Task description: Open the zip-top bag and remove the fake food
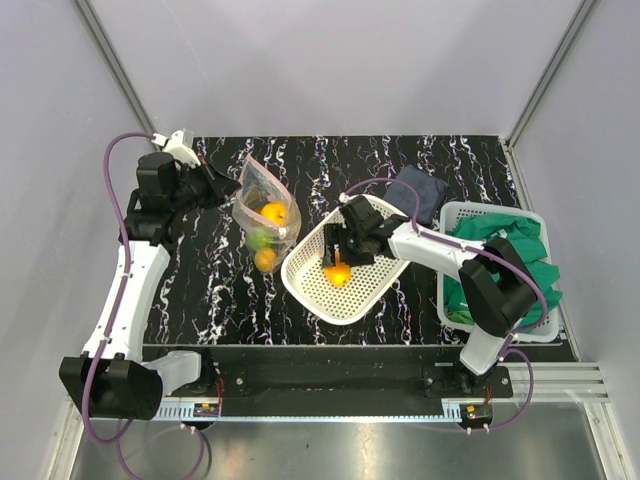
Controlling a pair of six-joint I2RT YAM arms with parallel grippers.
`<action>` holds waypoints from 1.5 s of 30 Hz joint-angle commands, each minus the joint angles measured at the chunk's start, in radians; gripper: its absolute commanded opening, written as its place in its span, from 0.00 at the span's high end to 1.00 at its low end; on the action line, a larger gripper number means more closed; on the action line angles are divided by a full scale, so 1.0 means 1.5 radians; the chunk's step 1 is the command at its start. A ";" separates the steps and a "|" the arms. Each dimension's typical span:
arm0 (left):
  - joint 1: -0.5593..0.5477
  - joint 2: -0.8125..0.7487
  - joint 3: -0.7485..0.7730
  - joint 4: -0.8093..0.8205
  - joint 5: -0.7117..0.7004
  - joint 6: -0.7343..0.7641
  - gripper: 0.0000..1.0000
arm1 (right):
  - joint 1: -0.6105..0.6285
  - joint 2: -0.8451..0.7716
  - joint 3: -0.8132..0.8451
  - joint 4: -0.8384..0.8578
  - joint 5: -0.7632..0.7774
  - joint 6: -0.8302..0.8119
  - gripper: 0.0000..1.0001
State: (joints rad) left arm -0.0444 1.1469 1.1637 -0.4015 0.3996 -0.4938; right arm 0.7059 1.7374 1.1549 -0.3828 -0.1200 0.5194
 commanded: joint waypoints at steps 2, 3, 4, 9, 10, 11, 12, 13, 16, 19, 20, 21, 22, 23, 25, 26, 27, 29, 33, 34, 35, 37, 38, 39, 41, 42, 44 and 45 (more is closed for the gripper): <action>0.004 -0.014 0.019 0.032 0.016 0.005 1.00 | 0.011 -0.039 0.040 0.007 -0.003 -0.018 0.14; 0.004 -0.014 0.020 0.032 0.016 0.005 1.00 | 0.012 -0.043 0.050 -0.001 0.003 -0.019 0.14; 0.004 -0.015 0.021 0.033 0.017 0.005 1.00 | 0.011 -0.043 0.060 -0.018 0.006 -0.019 0.14; 0.004 -0.016 0.022 0.038 0.031 0.000 1.00 | 0.016 -0.052 0.151 -0.069 0.034 -0.028 0.15; 0.004 -0.016 0.021 0.039 0.032 -0.001 1.00 | 0.016 -0.051 0.167 -0.075 0.036 -0.032 0.16; 0.004 -0.017 0.020 0.040 0.034 -0.002 1.00 | 0.019 -0.050 0.199 -0.081 0.045 -0.034 0.16; 0.004 -0.017 0.019 0.045 0.038 -0.006 1.00 | 0.019 -0.048 0.217 -0.086 0.049 -0.036 0.19; 0.004 -0.016 0.018 0.047 0.041 -0.008 1.00 | 0.021 -0.042 0.234 -0.096 0.052 -0.041 0.21; 0.004 -0.010 0.017 0.059 0.064 -0.025 1.00 | 0.022 -0.020 0.319 -0.116 0.061 -0.046 0.27; 0.003 -0.006 0.014 0.074 0.073 -0.039 1.00 | 0.025 0.015 0.418 -0.133 0.051 -0.049 0.33; 0.003 -0.004 0.014 0.079 0.076 -0.044 1.00 | 0.028 0.026 0.471 -0.138 0.045 -0.049 0.35; 0.003 -0.002 0.015 0.081 0.079 -0.046 1.00 | 0.031 0.037 0.498 -0.150 0.043 -0.049 0.37; 0.003 -0.001 0.016 0.082 0.080 -0.048 1.00 | 0.035 0.061 0.547 -0.154 0.043 -0.049 0.41; 0.003 -0.001 0.017 0.083 0.084 -0.050 1.00 | 0.038 0.075 0.571 -0.159 0.041 -0.048 0.44; 0.002 0.001 0.020 0.087 0.086 -0.056 1.00 | 0.047 0.117 0.637 -0.173 0.034 -0.043 0.51; 0.001 0.002 0.021 0.090 0.088 -0.060 1.00 | 0.050 0.131 0.657 -0.179 0.032 -0.039 0.53; 0.000 0.002 0.023 0.092 0.088 -0.063 1.00 | 0.056 0.146 0.680 -0.194 0.030 -0.032 0.55; -0.006 0.004 0.027 0.094 0.091 -0.067 1.00 | 0.064 0.194 0.742 -0.219 0.036 -0.025 0.60; -0.014 0.007 0.033 0.097 0.085 -0.070 1.00 | 0.082 0.277 0.843 -0.271 0.063 0.003 0.74; -0.018 0.007 0.035 0.098 0.085 -0.071 1.00 | 0.088 0.289 0.869 -0.280 0.073 0.012 0.76; -0.020 0.009 0.035 0.098 0.085 -0.071 1.00 | 0.090 0.297 0.877 -0.288 0.076 0.018 0.81; -0.025 0.007 0.035 0.098 0.083 -0.072 1.00 | 0.096 0.318 0.890 -0.289 0.092 0.033 0.83; -0.027 0.007 0.035 0.099 0.082 -0.072 1.00 | 0.096 0.324 0.891 -0.288 0.096 0.036 0.84; -0.028 0.007 0.035 0.098 0.082 -0.073 1.00 | 0.096 0.338 0.894 -0.289 0.098 0.041 0.84; -0.031 0.008 0.034 0.100 0.081 -0.073 1.00 | 0.096 0.352 0.904 -0.288 0.105 0.043 0.84; -0.032 0.007 0.035 0.100 0.081 -0.074 1.00 | 0.096 0.364 0.910 -0.287 0.104 0.043 0.84; -0.033 0.007 0.035 0.100 0.080 -0.074 1.00 | 0.096 0.379 0.914 -0.285 0.108 0.045 0.84; -0.033 0.009 0.035 0.101 0.081 -0.075 1.00 | 0.096 0.390 0.914 -0.283 0.109 0.047 0.84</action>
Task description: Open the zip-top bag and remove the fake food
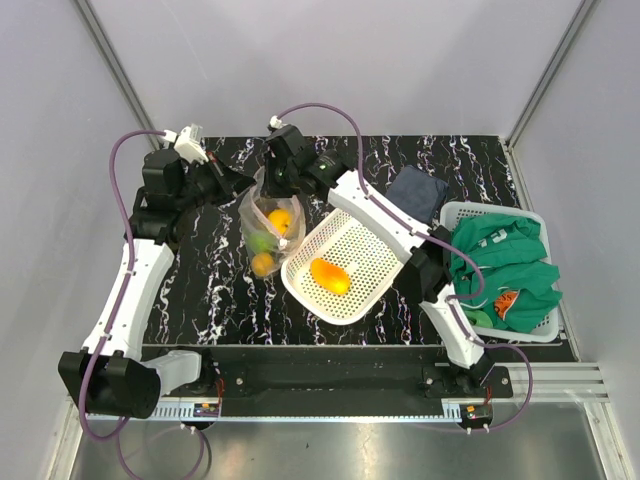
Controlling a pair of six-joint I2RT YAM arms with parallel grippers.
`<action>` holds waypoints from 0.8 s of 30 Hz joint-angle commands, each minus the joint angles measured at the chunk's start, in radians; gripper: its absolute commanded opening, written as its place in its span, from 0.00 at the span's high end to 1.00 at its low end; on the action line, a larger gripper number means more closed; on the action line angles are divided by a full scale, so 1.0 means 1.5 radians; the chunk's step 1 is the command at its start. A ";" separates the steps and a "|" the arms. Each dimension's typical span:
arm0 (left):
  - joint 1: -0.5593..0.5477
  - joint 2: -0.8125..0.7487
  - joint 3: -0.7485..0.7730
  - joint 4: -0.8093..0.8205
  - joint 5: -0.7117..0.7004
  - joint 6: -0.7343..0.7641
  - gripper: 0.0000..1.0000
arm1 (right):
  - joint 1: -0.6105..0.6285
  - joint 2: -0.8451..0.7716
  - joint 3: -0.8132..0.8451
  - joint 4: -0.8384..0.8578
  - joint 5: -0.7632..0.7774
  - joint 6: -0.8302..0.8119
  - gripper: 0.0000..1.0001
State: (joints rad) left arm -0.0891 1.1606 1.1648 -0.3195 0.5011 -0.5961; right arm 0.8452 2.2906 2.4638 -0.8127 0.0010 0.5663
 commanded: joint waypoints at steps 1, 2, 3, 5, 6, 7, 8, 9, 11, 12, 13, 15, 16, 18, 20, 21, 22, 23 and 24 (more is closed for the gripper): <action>-0.003 0.000 0.034 0.045 0.014 -0.007 1.00 | 0.003 0.026 0.042 0.006 0.033 0.017 0.84; -0.003 0.000 0.033 0.046 0.014 -0.006 1.00 | 0.003 0.032 0.041 0.009 0.038 0.019 0.83; -0.003 0.002 0.032 0.047 0.014 -0.008 1.00 | 0.003 0.045 0.040 0.011 0.044 0.021 0.83; -0.003 0.005 0.030 0.050 0.014 -0.008 1.00 | 0.003 0.056 0.038 0.016 0.066 0.021 0.80; -0.004 0.008 0.029 0.051 0.014 -0.008 1.00 | 0.003 0.064 0.034 0.018 0.074 0.020 0.80; -0.004 0.011 0.028 0.052 0.016 -0.009 1.00 | 0.003 0.067 0.030 0.023 0.087 0.019 0.79; -0.004 0.012 0.027 0.053 0.016 -0.009 1.00 | 0.003 0.071 0.026 0.027 0.093 0.017 0.78; -0.004 0.012 0.026 0.054 0.017 -0.009 1.00 | 0.002 0.078 0.025 0.028 0.099 0.012 0.78; -0.004 0.012 0.024 0.056 0.012 -0.006 1.00 | 0.000 0.085 0.022 0.036 0.103 0.009 0.76; -0.004 0.013 0.024 0.058 0.009 -0.006 1.00 | -0.002 0.089 0.021 0.038 0.104 0.008 0.75; -0.004 0.014 0.023 0.058 0.009 -0.006 1.00 | -0.005 0.092 0.018 0.042 0.097 0.007 0.74; -0.004 0.019 0.022 0.061 0.008 -0.007 1.00 | -0.009 0.102 0.018 0.047 0.089 0.010 0.71; -0.003 0.021 0.021 0.063 0.007 -0.007 1.00 | -0.013 0.106 0.018 0.047 0.083 0.010 0.69; -0.003 0.025 0.017 0.066 0.008 -0.007 1.00 | -0.017 0.115 0.014 0.048 0.072 0.009 0.64; -0.003 0.029 0.011 0.071 0.004 -0.006 1.00 | -0.020 0.122 0.013 0.055 0.060 0.002 0.63; -0.003 0.031 0.011 0.072 0.003 -0.006 1.00 | -0.021 0.129 0.012 0.059 0.051 -0.001 0.60; -0.003 0.034 0.009 0.074 0.004 -0.007 1.00 | -0.022 0.132 0.012 0.063 0.048 -0.003 0.58; -0.003 0.038 0.008 0.075 0.005 -0.006 1.00 | -0.021 0.138 0.012 0.067 0.044 -0.008 0.57; -0.003 0.041 0.007 0.076 0.005 -0.007 1.00 | -0.021 0.141 0.013 0.069 0.035 -0.011 0.53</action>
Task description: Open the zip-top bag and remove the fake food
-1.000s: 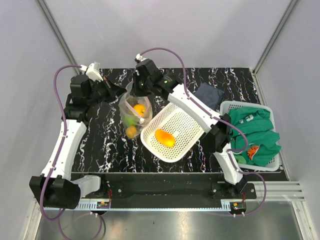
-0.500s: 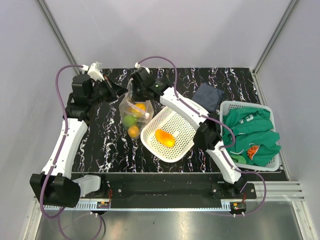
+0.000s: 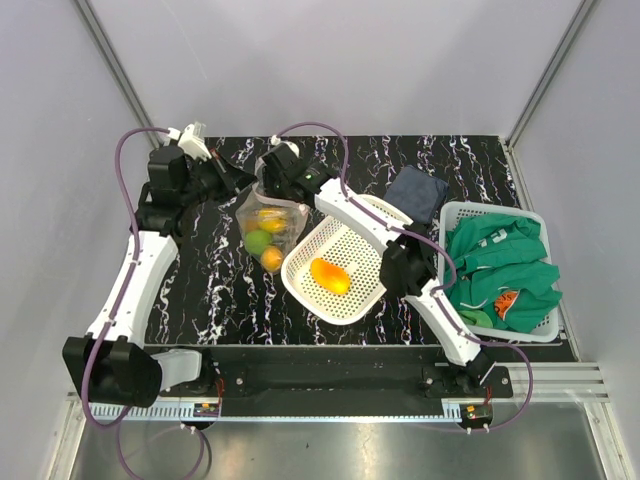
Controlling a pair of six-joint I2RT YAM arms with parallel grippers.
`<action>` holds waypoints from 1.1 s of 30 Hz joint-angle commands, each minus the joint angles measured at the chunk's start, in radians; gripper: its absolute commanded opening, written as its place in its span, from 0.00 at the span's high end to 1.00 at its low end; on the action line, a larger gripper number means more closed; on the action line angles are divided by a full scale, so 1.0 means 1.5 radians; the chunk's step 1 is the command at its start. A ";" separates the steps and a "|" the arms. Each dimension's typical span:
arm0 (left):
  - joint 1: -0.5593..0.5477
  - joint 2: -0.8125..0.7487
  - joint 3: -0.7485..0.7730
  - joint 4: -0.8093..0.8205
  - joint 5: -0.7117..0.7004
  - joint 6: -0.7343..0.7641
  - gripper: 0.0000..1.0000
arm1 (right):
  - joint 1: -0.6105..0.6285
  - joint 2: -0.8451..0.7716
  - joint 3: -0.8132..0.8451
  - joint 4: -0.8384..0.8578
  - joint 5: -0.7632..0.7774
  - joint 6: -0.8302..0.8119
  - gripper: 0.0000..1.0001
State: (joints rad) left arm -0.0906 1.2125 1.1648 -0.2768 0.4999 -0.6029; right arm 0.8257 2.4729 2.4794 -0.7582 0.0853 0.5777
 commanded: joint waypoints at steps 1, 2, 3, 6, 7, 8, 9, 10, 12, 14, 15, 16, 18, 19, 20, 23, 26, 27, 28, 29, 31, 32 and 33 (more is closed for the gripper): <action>-0.002 0.010 0.007 0.052 0.007 -0.004 1.00 | -0.008 0.021 0.003 0.041 -0.025 -0.020 0.50; -0.002 0.012 0.006 0.054 0.006 -0.004 1.00 | -0.009 0.028 0.004 0.043 -0.028 -0.021 0.48; -0.003 0.016 0.004 0.056 0.006 -0.004 1.00 | -0.008 0.032 0.006 0.045 -0.034 -0.022 0.45; -0.003 0.024 0.003 0.059 0.003 -0.003 1.00 | -0.012 0.046 0.009 0.054 -0.042 -0.028 0.36; -0.003 0.026 0.002 0.058 0.001 0.000 1.00 | -0.012 0.048 0.009 0.067 -0.046 -0.033 0.33; -0.003 0.027 0.002 0.060 0.002 -0.001 1.00 | -0.012 0.056 0.009 0.072 -0.049 -0.041 0.31; -0.003 0.030 -0.001 0.060 0.001 0.001 1.00 | -0.013 0.060 0.010 0.078 -0.056 -0.045 0.29; -0.003 0.035 -0.001 0.061 0.001 0.002 1.00 | -0.013 0.064 0.011 0.089 -0.055 -0.051 0.25; -0.003 0.038 -0.003 0.061 0.000 0.004 1.00 | -0.014 0.084 0.019 0.095 -0.055 -0.052 0.21; -0.003 0.045 -0.005 0.061 -0.002 0.010 1.00 | -0.015 0.106 0.029 0.097 -0.072 -0.052 0.17; -0.002 0.047 -0.006 0.060 -0.005 0.012 1.00 | -0.015 0.114 0.032 0.099 -0.080 -0.051 0.16; -0.002 0.049 -0.008 0.060 -0.006 0.015 1.00 | -0.014 0.123 0.033 0.109 -0.088 -0.052 0.15; -0.002 0.055 -0.010 0.060 -0.007 0.017 1.00 | -0.015 0.144 0.043 0.116 -0.104 -0.051 0.14; -0.002 0.057 -0.010 0.060 -0.008 0.017 1.00 | -0.015 0.149 0.046 0.120 -0.109 -0.048 0.14; -0.002 0.059 -0.013 0.059 -0.009 0.018 1.00 | -0.014 0.161 0.047 0.125 -0.115 -0.048 0.14; -0.002 0.061 -0.016 0.057 -0.014 0.024 1.00 | -0.015 0.172 0.043 0.132 -0.132 -0.034 0.16; -0.001 0.058 -0.018 0.053 -0.024 0.034 1.00 | -0.015 0.160 0.026 0.134 -0.136 -0.034 0.23; -0.001 0.054 -0.019 0.050 -0.031 0.036 1.00 | -0.015 0.153 0.022 0.136 -0.138 -0.038 0.25; -0.001 0.052 -0.021 0.049 -0.033 0.038 1.00 | -0.015 0.146 0.019 0.139 -0.140 -0.041 0.31; 0.000 0.050 -0.022 0.048 -0.034 0.037 1.00 | -0.015 0.129 0.014 0.139 -0.146 -0.042 0.36; 0.001 0.043 -0.023 0.047 -0.035 0.037 1.00 | -0.015 0.108 0.008 0.139 -0.153 -0.043 0.52; 0.004 0.039 -0.024 0.046 -0.037 0.038 1.00 | -0.016 0.085 -0.001 0.141 -0.155 -0.042 0.57; 0.005 0.036 -0.023 0.041 -0.040 0.039 1.00 | -0.015 0.075 -0.005 0.142 -0.157 -0.042 0.63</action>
State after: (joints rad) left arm -0.0902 1.3159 1.1282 -0.2527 0.4622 -0.5682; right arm 0.8101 2.6801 2.5076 -0.5377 -0.1177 0.5217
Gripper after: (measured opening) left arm 0.005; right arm 0.558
